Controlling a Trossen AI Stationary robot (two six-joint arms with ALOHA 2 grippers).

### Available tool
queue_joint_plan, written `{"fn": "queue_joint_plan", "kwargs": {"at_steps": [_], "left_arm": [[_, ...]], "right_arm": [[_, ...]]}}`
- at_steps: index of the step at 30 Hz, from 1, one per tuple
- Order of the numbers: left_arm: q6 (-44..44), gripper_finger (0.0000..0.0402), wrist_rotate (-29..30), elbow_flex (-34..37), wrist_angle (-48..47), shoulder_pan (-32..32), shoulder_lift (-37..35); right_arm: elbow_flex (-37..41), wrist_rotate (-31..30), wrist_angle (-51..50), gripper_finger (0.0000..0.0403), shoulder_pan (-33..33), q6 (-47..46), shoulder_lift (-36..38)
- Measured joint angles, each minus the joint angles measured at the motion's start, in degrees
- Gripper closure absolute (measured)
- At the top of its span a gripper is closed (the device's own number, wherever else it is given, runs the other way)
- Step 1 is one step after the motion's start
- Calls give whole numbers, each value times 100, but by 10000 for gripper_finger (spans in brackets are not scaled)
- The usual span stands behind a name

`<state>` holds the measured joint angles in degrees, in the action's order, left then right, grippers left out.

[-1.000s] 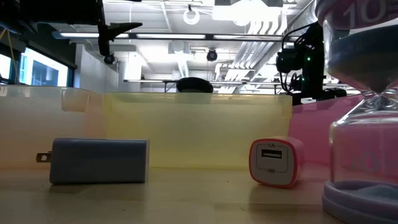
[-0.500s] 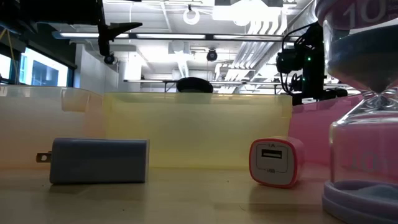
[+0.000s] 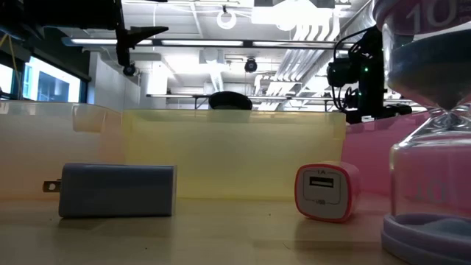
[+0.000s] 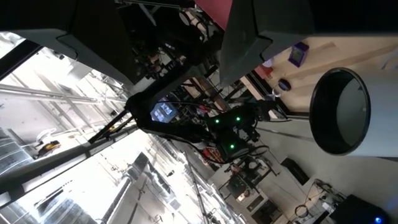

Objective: Pick & Place Office items
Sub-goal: Put the black hourglass timer into the red bin

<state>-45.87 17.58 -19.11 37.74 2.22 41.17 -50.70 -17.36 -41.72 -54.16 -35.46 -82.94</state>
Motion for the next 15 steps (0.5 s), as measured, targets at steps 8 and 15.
{"fn": "queue_joint_plan", "kwargs": {"at_steps": [8,15], "left_arm": [[-4,178,2,0,0,1,0],[-50,178,20,0,0,0,0]], "right_arm": [[-2,98,-17,206,1,453,0],[-2,123,-90,207,77,839,168]]}}
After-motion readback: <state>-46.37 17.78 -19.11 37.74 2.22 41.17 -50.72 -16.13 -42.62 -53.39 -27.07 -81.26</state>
